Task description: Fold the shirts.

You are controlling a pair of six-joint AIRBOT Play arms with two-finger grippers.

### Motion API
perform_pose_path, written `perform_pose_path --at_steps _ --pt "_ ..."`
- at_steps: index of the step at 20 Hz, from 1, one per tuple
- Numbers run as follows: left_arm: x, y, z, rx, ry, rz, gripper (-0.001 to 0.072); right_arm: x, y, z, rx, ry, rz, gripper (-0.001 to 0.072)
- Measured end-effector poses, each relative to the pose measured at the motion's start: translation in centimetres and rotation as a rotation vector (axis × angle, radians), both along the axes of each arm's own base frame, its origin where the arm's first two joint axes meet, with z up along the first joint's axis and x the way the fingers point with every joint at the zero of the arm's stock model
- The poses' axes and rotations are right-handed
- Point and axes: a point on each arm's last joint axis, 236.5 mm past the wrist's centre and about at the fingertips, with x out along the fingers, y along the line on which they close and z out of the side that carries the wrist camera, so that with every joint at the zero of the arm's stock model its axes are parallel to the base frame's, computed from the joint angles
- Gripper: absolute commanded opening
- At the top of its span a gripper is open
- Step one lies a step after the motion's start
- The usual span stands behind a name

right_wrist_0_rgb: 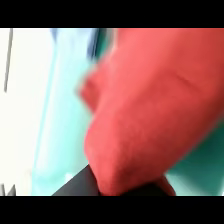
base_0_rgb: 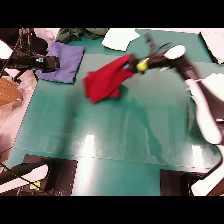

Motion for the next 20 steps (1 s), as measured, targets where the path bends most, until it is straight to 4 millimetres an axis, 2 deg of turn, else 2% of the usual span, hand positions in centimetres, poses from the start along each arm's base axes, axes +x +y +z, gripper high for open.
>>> perform_pose_path --at_steps 2,5,7,8,10,12,13,16,18,19,20 --pt "-0.1 -0.2 0.0 -0.008 0.003 -0.002 0.0032 2.6 -7.4 4.0 -0.003 -0.033 -0.166 0.0015" --pt "0.0 -0.7 0.2 -0.035 0.0 -0.004 0.0032 4.9 -21.7 11.4 0.052 -0.08 -0.493 0.0015" --pt "0.2 -1.0 0.5 -0.054 -0.011 -0.003 0.0031 4.0 -31.0 15.7 0.099 -0.105 -0.703 0.0015" --pt "0.3 -1.1 0.6 -0.061 -0.017 -0.002 0.0032 2.9 -35.3 17.7 0.128 -0.114 -0.805 0.0015" --pt "0.5 -1.2 0.9 -0.074 -0.03 0.001 0.0032 -0.3 -42.3 19.2 0.156 -0.087 -0.968 0.0015" --pt "0.7 -1.3 1.2 -0.083 -0.042 0.004 0.0032 -4.5 -47.0 18.5 0.137 -0.01 -1.076 0.0016" --pt "0.8 -1.4 1.3 -0.088 -0.048 0.006 0.0032 -6.7 -48.3 17.5 0.106 0.046 -1.11 0.0015" --pt "1.3 -1.5 1.8 -0.106 -0.074 0.014 0.0032 -13.6 -51.6 13.1 -0.015 0.231 -1.218 0.0016" --pt "1.5 -1.6 2.1 -0.118 -0.085 0.017 0.0031 -17.4 -52.5 9.9 -0.066 0.351 -1.258 0.0017" --pt "1.5 -1.8 2.2 -0.127 -0.087 0.017 0.0032 -19.0 -52.8 8.2 -0.082 0.41 -1.276 0.0061" --pt "1.5 -1.9 2.3 -0.135 -0.086 0.015 0.0032 -20.7 -53.1 6.5 -0.1 0.469 -1.292 0.0287"
